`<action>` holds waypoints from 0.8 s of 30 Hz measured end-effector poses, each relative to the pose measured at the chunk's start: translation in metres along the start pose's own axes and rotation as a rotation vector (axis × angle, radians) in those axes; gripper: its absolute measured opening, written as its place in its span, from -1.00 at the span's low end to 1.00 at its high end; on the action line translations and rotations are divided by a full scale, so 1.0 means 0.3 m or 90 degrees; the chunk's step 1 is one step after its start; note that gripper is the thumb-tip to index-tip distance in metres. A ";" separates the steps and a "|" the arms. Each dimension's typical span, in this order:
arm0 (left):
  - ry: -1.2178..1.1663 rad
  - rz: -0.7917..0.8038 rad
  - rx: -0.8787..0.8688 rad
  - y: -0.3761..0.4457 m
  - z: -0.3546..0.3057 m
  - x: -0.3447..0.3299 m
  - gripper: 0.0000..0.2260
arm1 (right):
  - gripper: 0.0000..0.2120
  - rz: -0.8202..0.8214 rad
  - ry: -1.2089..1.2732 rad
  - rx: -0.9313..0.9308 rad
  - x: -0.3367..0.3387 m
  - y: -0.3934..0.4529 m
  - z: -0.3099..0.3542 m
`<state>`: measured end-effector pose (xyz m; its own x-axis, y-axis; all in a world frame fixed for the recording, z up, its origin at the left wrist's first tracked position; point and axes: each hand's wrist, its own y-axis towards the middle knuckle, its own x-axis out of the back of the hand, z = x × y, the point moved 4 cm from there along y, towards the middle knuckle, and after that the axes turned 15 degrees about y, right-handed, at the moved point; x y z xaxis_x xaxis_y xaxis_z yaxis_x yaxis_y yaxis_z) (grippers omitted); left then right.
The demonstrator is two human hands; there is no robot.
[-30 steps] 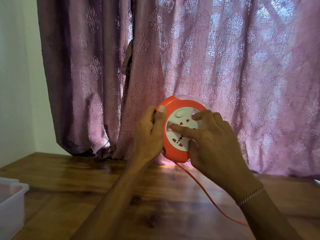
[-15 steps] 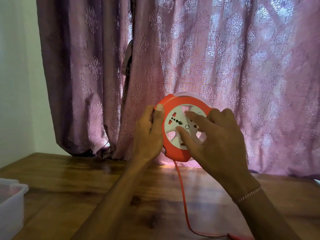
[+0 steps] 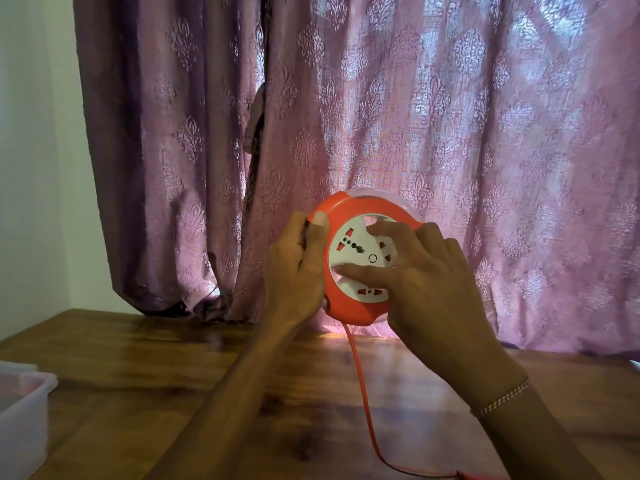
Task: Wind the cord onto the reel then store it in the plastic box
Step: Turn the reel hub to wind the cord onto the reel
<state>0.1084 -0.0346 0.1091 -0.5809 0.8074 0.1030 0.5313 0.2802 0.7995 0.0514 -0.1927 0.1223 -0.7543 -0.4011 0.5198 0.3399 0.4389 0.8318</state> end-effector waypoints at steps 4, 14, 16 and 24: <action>-0.004 -0.009 -0.001 0.002 0.003 0.002 -0.61 | -0.51 -0.025 0.009 -0.037 0.000 -0.001 0.003; 0.013 0.004 0.005 -0.002 0.004 -0.010 -0.58 | -0.43 -0.128 0.062 -0.164 0.006 -0.007 -0.016; 0.008 0.001 0.007 -0.001 0.005 -0.008 -0.59 | -0.52 -0.153 0.096 -0.123 0.013 -0.004 -0.014; -0.014 -0.003 0.012 0.008 0.011 0.000 -0.58 | -0.42 0.027 0.124 0.085 -0.011 0.000 -0.033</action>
<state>0.1118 -0.0321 0.1090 -0.5695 0.8174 0.0863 0.5401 0.2930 0.7889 0.0594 -0.1996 0.1225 -0.6146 -0.5218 0.5916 0.2811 0.5559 0.7823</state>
